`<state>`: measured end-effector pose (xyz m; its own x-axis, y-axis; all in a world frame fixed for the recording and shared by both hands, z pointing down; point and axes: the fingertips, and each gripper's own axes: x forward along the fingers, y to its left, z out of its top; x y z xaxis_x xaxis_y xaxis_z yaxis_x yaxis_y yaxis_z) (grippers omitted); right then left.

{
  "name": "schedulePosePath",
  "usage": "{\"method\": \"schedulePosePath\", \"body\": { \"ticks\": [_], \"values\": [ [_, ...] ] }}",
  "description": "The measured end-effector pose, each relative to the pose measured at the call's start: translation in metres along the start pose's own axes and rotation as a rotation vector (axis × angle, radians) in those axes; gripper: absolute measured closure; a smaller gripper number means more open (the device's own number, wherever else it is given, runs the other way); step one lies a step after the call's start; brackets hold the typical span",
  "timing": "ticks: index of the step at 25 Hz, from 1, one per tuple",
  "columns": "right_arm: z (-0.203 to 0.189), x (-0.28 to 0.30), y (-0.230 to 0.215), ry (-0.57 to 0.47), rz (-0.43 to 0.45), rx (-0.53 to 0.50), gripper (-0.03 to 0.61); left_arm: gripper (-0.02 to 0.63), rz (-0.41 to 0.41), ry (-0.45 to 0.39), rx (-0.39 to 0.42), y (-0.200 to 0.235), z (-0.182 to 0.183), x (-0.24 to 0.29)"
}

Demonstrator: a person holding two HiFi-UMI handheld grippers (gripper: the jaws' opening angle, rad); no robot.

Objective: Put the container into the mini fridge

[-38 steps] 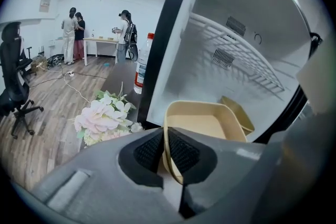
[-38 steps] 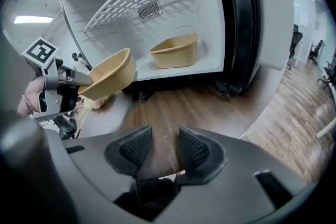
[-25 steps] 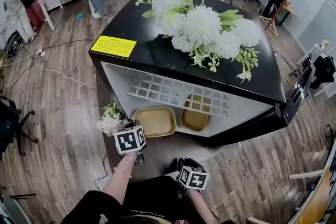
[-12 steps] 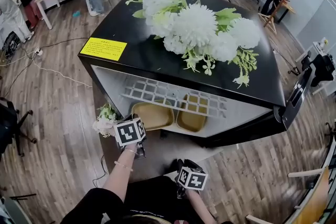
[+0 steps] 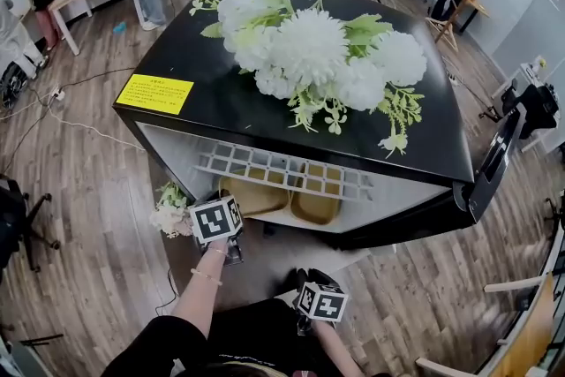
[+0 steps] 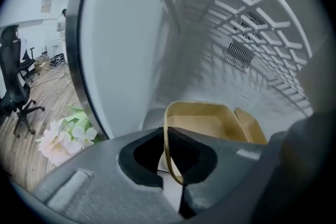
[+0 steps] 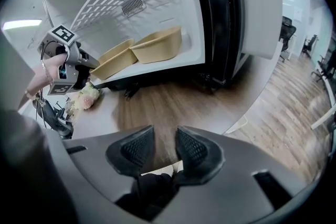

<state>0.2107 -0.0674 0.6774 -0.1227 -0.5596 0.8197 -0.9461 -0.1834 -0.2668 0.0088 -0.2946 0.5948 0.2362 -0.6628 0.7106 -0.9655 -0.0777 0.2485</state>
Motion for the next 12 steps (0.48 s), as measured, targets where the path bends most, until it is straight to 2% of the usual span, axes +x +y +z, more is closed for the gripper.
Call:
{"method": "schedulePosePath", "body": {
  "ticks": [5, 12],
  "values": [
    [0.005, 0.0, 0.004, -0.017, 0.011, -0.009, 0.434, 0.589, 0.009, -0.002, 0.028, -0.002, 0.007, 0.005],
    [0.006, 0.002, 0.02, -0.024, 0.047, -0.048, 0.436, 0.589, 0.025, -0.004, 0.014, -0.004, 0.006, 0.012]
  ]
}}
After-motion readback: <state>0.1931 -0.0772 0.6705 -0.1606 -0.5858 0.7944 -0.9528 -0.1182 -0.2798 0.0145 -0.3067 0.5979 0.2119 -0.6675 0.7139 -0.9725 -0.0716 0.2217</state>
